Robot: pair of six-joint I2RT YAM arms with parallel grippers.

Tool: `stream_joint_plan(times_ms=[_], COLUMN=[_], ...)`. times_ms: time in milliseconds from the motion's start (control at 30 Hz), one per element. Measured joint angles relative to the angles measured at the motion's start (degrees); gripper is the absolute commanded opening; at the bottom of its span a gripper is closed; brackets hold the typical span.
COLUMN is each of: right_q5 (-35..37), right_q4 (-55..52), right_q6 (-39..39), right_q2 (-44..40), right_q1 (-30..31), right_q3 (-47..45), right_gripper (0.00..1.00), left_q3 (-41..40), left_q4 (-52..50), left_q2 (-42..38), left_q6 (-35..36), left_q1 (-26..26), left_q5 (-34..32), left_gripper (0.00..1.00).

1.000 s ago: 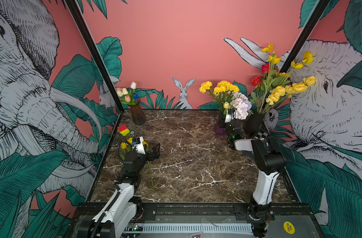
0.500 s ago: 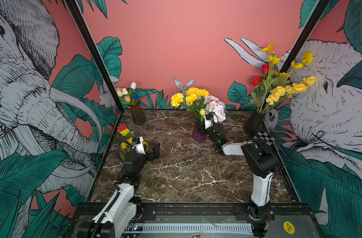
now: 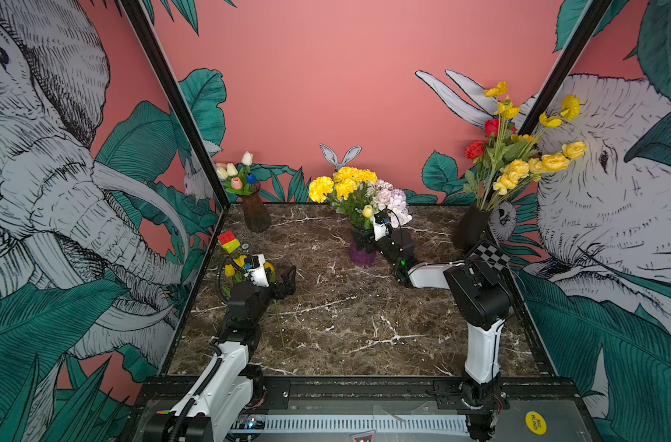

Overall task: Pick out yellow flowers from the vase
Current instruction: Move the vase to the center of the board.

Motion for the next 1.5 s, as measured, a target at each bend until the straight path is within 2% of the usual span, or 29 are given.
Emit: stream_joint_plan(times_ms=[300,800,1000,1233,1367,1500], right_q5=[-0.3,-3.1,-2.3,1.0,1.6,1.5], right_q4=[-1.3,-2.2,-6.9,-16.1,-23.6,-30.7], right_q6=[-0.8,-5.2,-6.4,-6.6,-9.2,-13.1], right_q2=[-2.5,-9.4,-18.4,-36.0,-41.6,-41.1], right_q1=[0.4,1.7,3.5,7.1,10.1,12.2], right_q3=[-3.7,-14.9,-19.9,-22.9,-20.0,-12.7], right_gripper=[0.98,0.99,0.99,0.95,0.89,0.86], left_q3=[0.0,0.0,0.0,0.0,0.0,0.0], left_q4=[0.0,0.0,0.0,0.0,0.0,0.0], left_q2=[0.0,0.0,0.0,0.2,0.9,0.9], left_q6=[0.1,0.3,0.3,0.3,0.3,0.3], left_q1=[0.0,-0.2,-0.2,-0.2,-0.3,-0.3], left_q5=[-0.1,-0.1,0.0,0.0,0.2,0.2], left_gripper=[0.99,0.99,0.99,0.99,0.99,0.99])
